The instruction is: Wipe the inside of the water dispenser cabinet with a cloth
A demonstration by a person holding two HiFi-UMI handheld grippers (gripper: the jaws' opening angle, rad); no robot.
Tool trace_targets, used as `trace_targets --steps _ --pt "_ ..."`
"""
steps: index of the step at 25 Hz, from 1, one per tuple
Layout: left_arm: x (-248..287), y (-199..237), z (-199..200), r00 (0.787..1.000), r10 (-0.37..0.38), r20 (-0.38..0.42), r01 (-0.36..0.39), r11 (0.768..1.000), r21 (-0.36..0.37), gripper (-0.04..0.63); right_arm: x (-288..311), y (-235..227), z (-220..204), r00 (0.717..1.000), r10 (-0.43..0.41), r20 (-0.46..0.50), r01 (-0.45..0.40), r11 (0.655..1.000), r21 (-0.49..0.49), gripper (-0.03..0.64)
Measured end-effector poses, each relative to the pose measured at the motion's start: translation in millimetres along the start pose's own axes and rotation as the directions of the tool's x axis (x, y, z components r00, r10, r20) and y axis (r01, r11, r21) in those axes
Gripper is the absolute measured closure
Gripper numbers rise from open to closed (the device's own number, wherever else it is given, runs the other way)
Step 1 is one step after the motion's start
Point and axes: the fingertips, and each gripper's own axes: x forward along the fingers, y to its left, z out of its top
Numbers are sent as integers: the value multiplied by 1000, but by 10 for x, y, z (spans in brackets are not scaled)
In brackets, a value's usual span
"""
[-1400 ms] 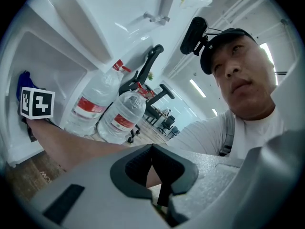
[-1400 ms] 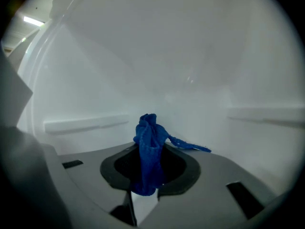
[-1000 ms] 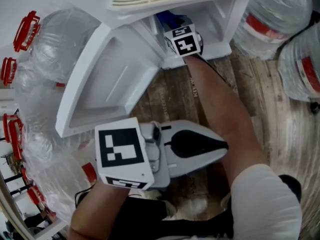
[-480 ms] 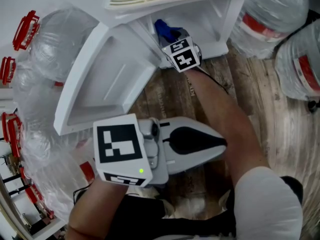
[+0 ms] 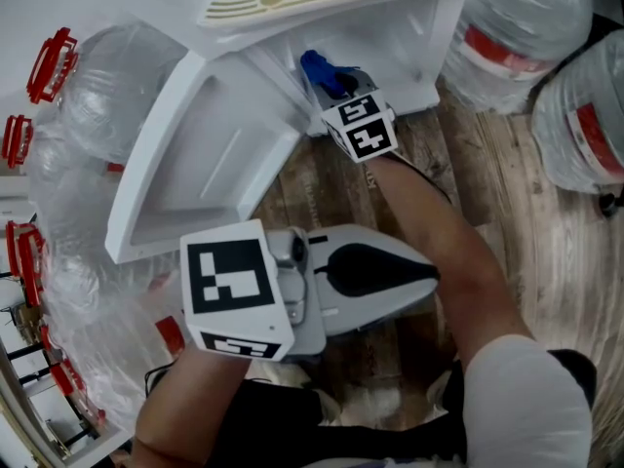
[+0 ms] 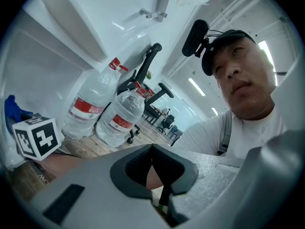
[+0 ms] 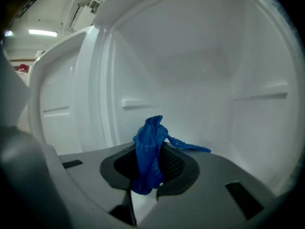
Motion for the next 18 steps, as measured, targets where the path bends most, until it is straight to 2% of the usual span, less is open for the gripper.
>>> trace_targets --steps 2,9,18 --pt "-1 17 -12 1000 8 -4 -8 1000 -2 592 50 -143 168 998 -29 47 28 999 26 534" --pt "0 9 8 1000 21 2 -21 1000 -1 592 294 -388 746 992 -18 122 13 999 47 540" --pt "-20 -33 -1 1000 12 1 -12 1000 9 592 251 -72 631 992 74 104 -71 997 -31 538"
